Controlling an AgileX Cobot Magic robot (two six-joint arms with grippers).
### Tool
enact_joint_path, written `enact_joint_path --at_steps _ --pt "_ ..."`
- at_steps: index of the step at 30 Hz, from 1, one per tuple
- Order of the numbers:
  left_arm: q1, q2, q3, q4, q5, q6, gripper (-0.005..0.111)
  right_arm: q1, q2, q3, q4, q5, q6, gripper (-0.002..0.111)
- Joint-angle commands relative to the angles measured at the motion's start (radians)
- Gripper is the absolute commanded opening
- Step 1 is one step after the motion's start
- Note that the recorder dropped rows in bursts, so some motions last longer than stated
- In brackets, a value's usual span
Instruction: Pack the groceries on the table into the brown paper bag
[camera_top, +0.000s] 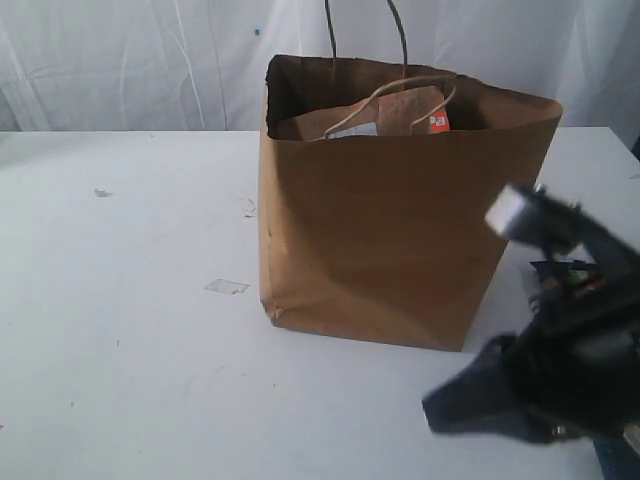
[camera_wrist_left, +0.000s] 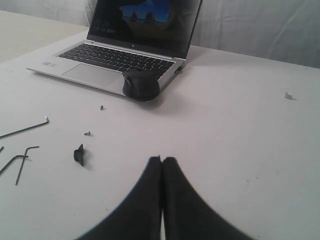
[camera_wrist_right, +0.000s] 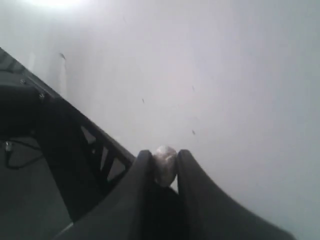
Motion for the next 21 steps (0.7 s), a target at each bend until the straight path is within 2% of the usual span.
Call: enact_joint_path --at_steps 1,4,7,12,19,21 --pt "-0.007 -0.004 0.004 0.016 0.002 -0.002 0.0 -0.001 -0.044 -0.194 -0.056 -0.105 0.103 0.014" --pt "-0.007 -0.004 0.004 0.016 0.002 -0.002 0.0 -0.001 0.001 -0.361 -0.247 -0.134 0.235 0.011" --pt "-0.007 -0.004 0.004 0.016 0.002 -0.002 0.0 -0.001 0.089 -0.537 -0.446 -0.076 0.343 0.01" --pt "-0.007 -0.004 0.004 0.016 0.002 -0.002 0.0 -0.001 0.272 -0.743 -0.6 -0.003 0.364 0.01" --pt "-0.007 -0.004 0.004 0.016 0.002 -0.002 0.0 -0.001 0.389 -0.799 -0.709 -0.055 0.408 0.01" --pt "-0.007 -0.004 0.004 0.016 0.002 -0.002 0.0 -0.001 0.406 -0.799 -0.711 -0.037 0.406 0.014"
